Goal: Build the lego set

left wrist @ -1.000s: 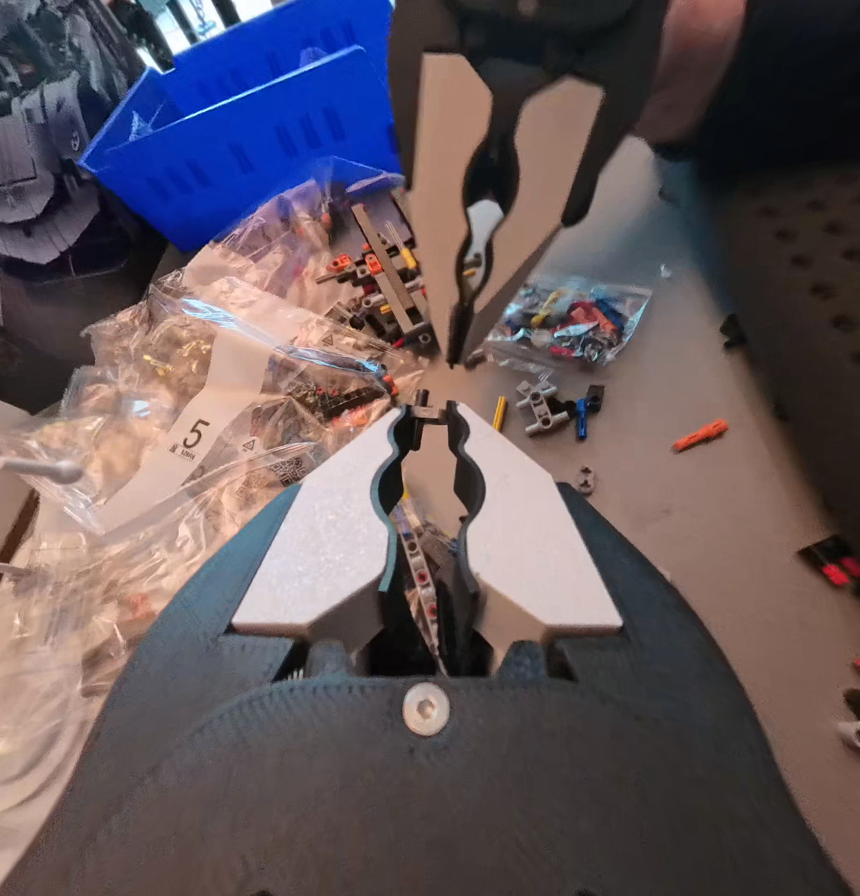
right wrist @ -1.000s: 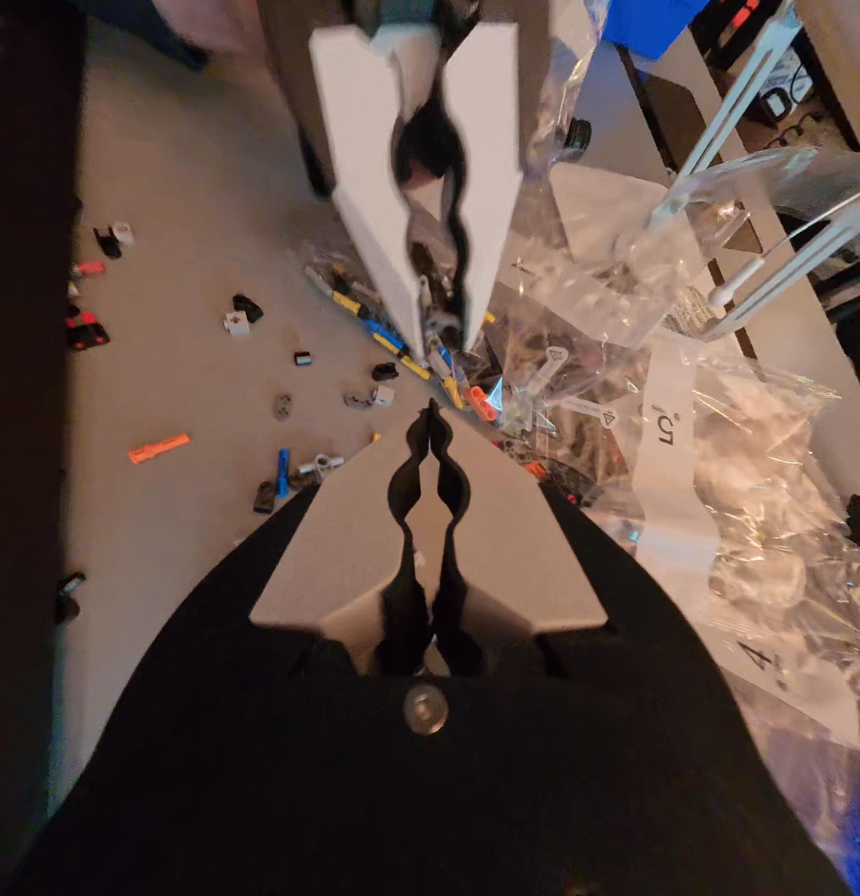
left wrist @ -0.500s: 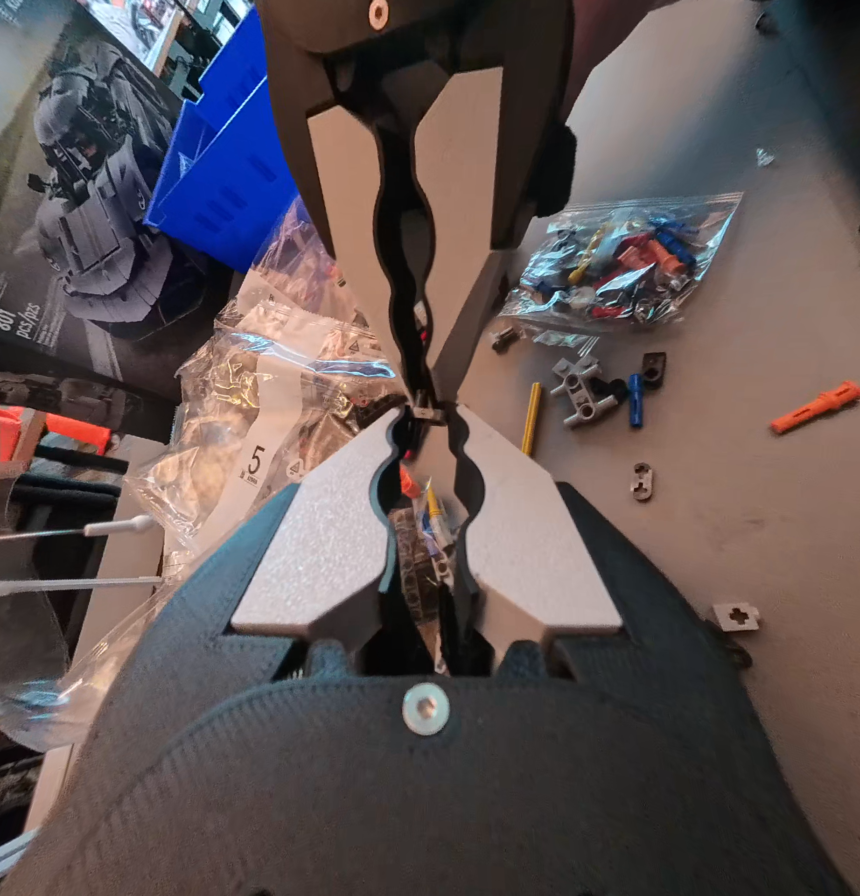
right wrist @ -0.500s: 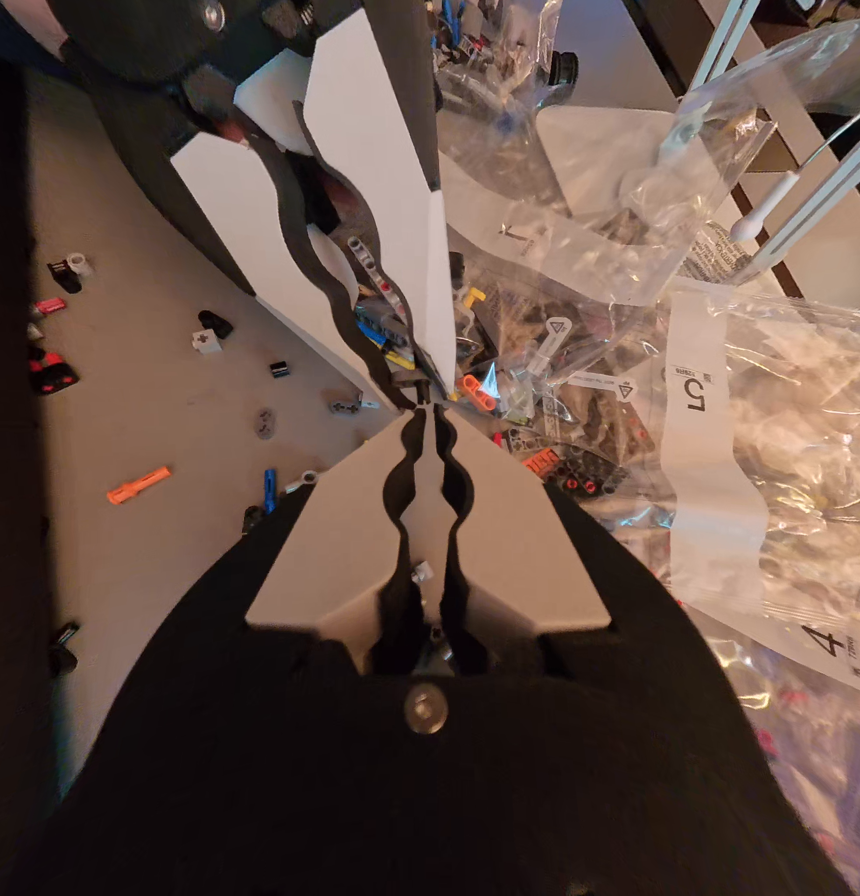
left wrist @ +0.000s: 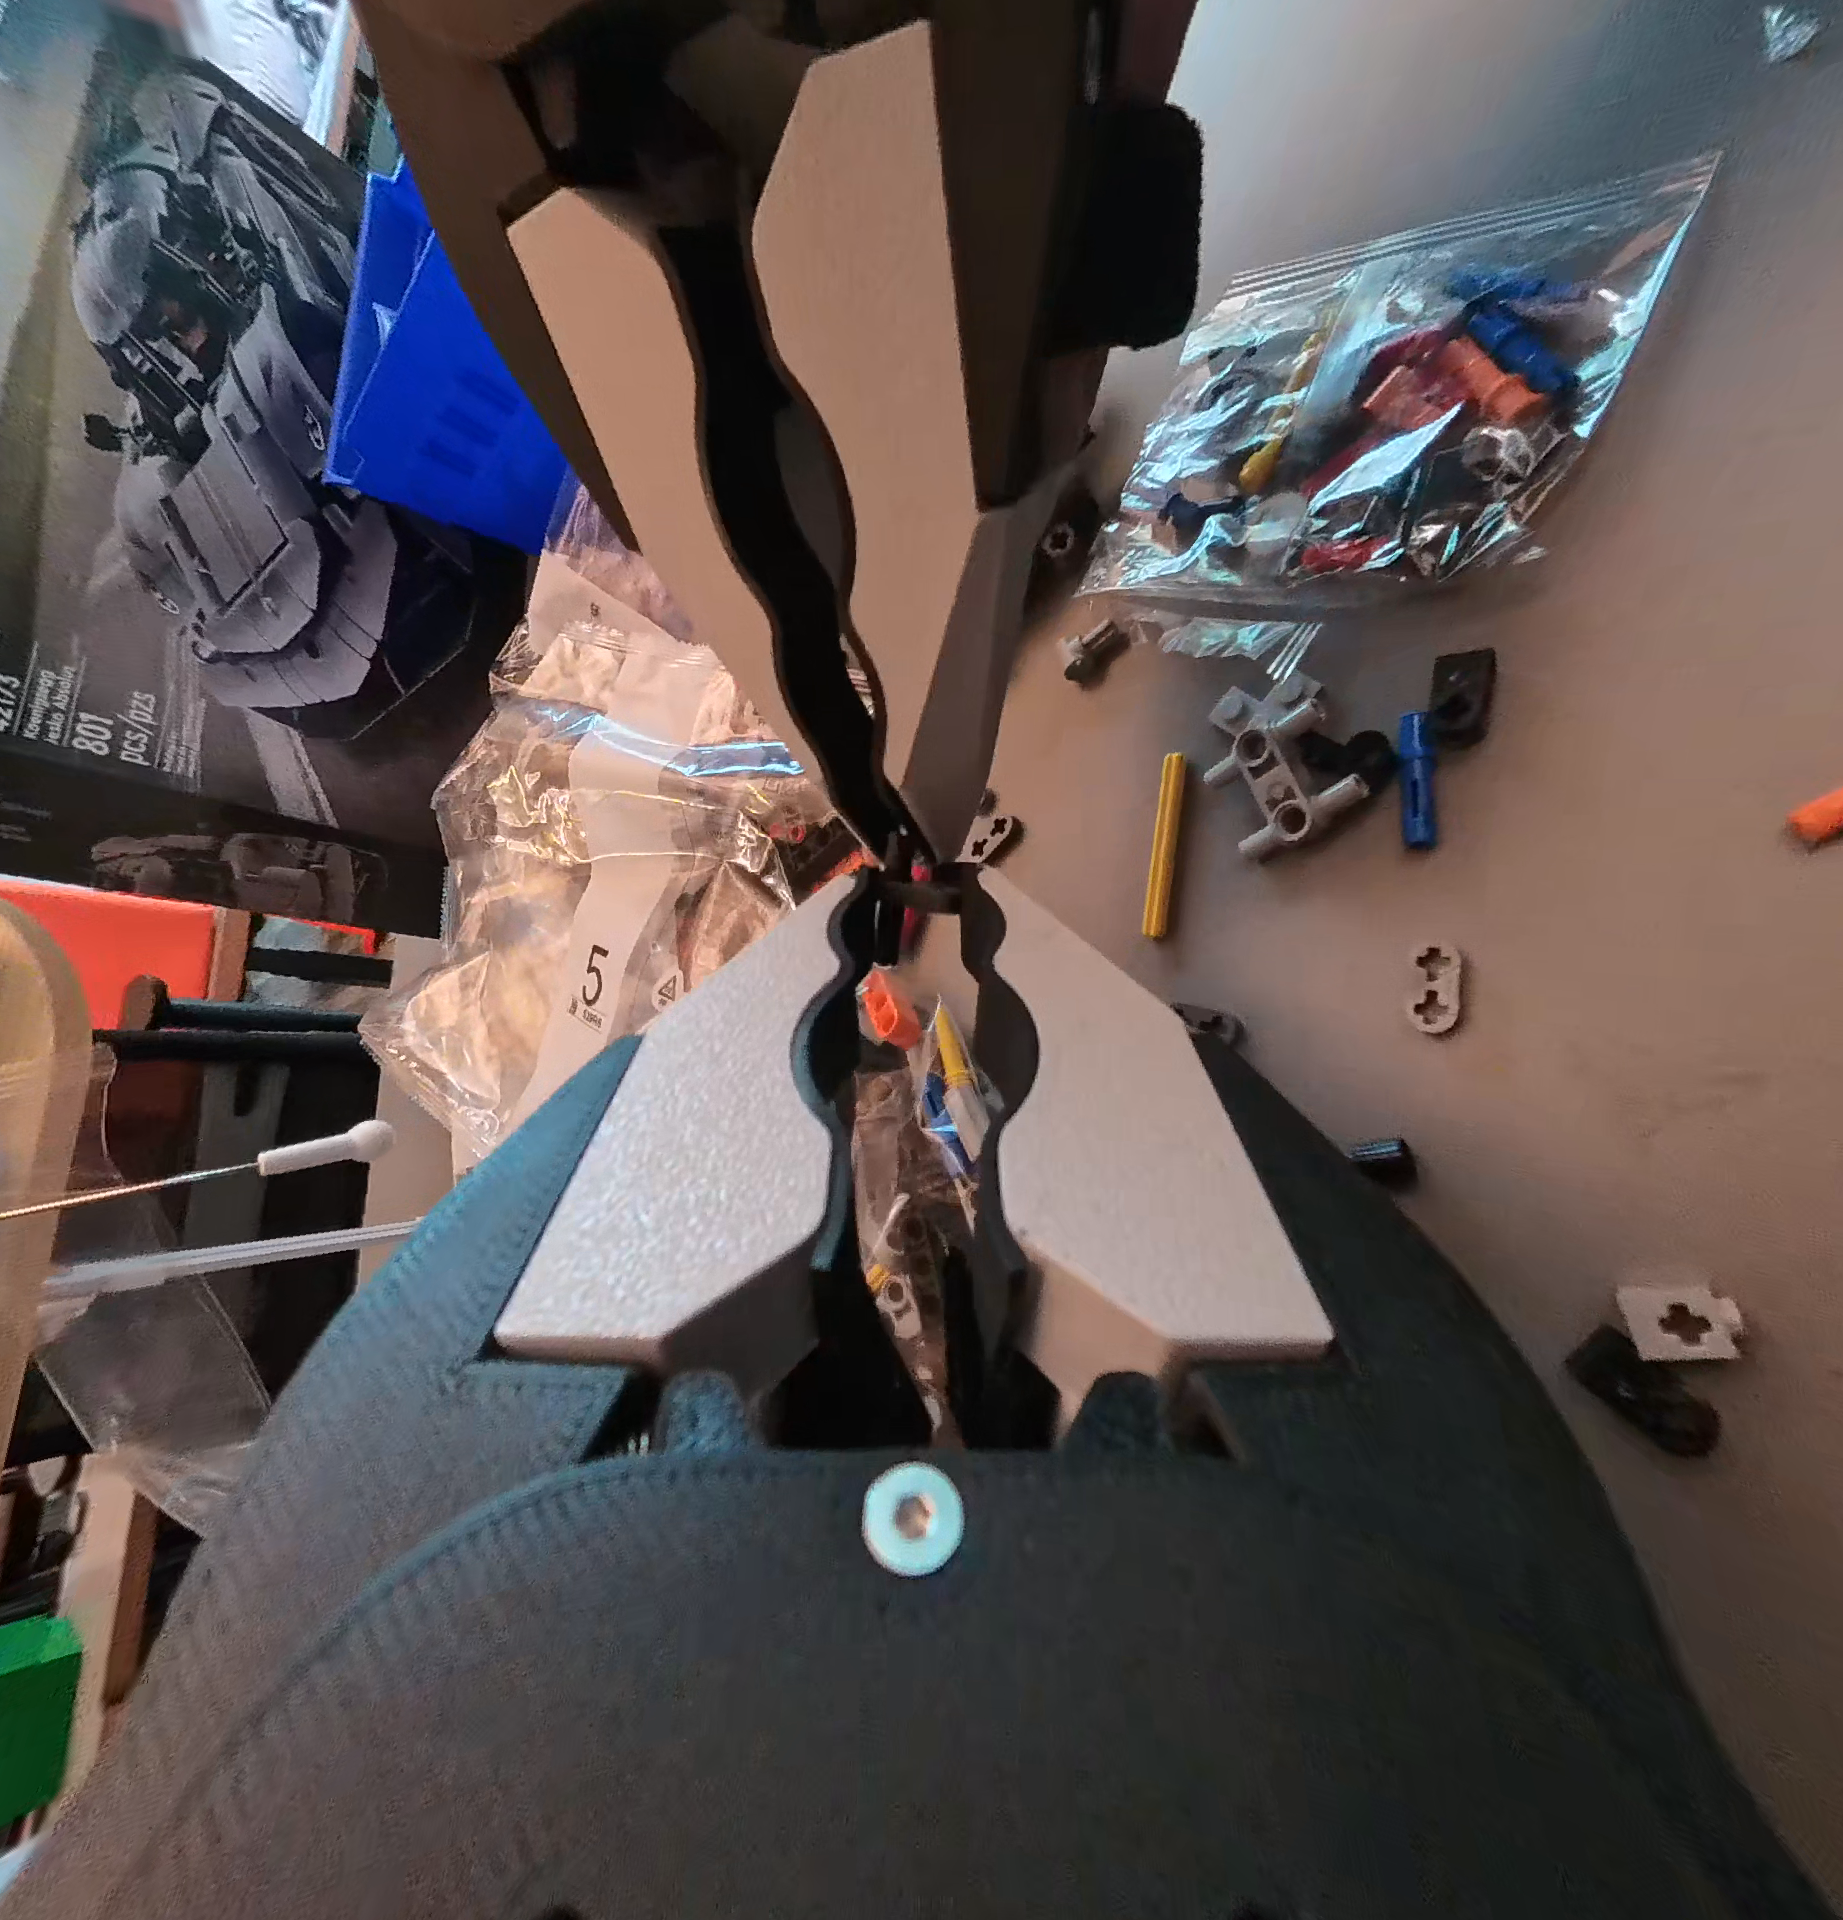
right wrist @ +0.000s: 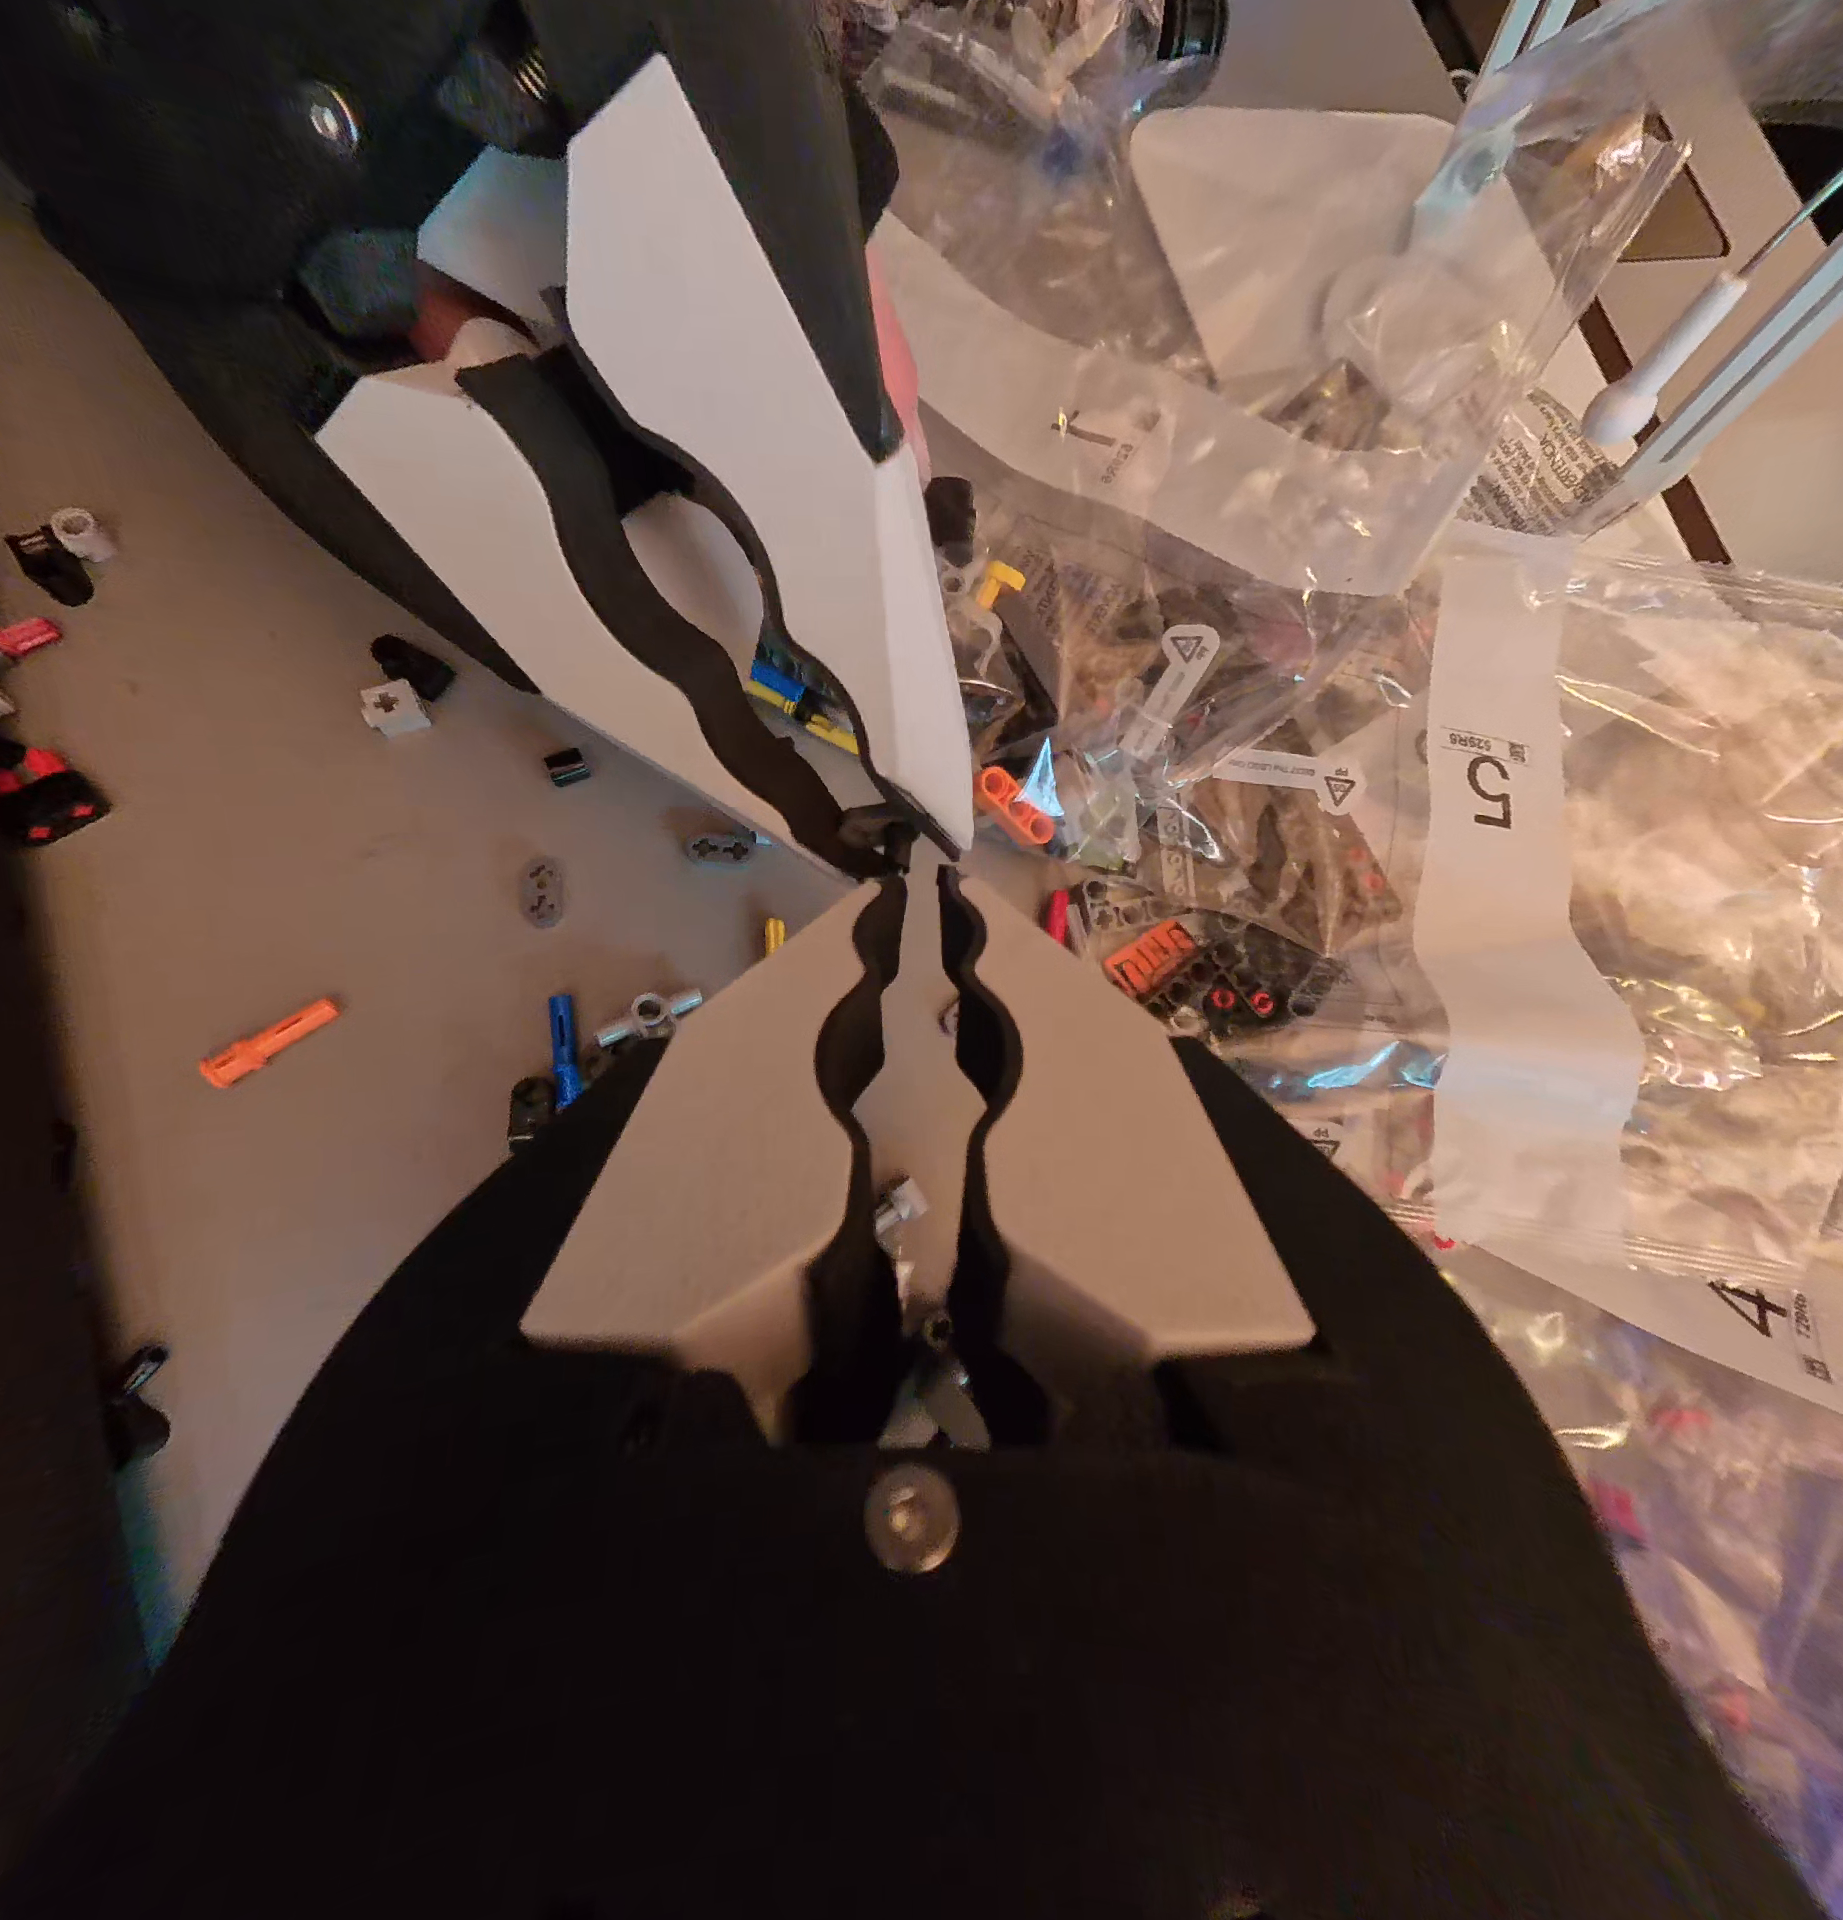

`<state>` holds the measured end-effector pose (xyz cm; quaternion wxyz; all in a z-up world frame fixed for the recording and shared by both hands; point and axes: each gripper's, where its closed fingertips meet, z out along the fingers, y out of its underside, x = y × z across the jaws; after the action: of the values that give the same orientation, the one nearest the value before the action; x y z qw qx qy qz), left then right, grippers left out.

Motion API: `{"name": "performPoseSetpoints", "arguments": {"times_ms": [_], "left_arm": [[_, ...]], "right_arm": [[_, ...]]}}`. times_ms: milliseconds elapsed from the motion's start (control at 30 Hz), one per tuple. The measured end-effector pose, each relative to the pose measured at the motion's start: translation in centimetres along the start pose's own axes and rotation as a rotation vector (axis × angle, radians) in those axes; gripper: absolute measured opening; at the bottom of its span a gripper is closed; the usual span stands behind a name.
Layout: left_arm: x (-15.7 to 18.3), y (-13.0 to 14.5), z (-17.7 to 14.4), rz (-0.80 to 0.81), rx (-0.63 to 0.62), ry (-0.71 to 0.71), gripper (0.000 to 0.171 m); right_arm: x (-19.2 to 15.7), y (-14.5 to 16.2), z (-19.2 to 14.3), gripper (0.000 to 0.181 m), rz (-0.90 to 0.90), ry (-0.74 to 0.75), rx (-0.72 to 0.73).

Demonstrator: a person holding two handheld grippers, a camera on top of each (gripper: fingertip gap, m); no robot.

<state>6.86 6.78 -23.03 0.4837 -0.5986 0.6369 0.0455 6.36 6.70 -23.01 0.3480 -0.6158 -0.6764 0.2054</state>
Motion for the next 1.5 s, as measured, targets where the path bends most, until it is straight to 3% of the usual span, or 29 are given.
{"name": "performPoseSetpoints", "arguments": {"times_ms": [600,1500], "left_arm": [[0.5,0.7,0.9,0.076,-0.071,-0.014,0.014],[-0.2,1.1,1.1,-0.143,0.026,0.033,0.014]], "right_arm": [[-0.2,0.5,0.8,0.0,0.018,0.017,-0.06],[0.8,0.4,0.8,0.007,0.035,0.008,0.019]]}}
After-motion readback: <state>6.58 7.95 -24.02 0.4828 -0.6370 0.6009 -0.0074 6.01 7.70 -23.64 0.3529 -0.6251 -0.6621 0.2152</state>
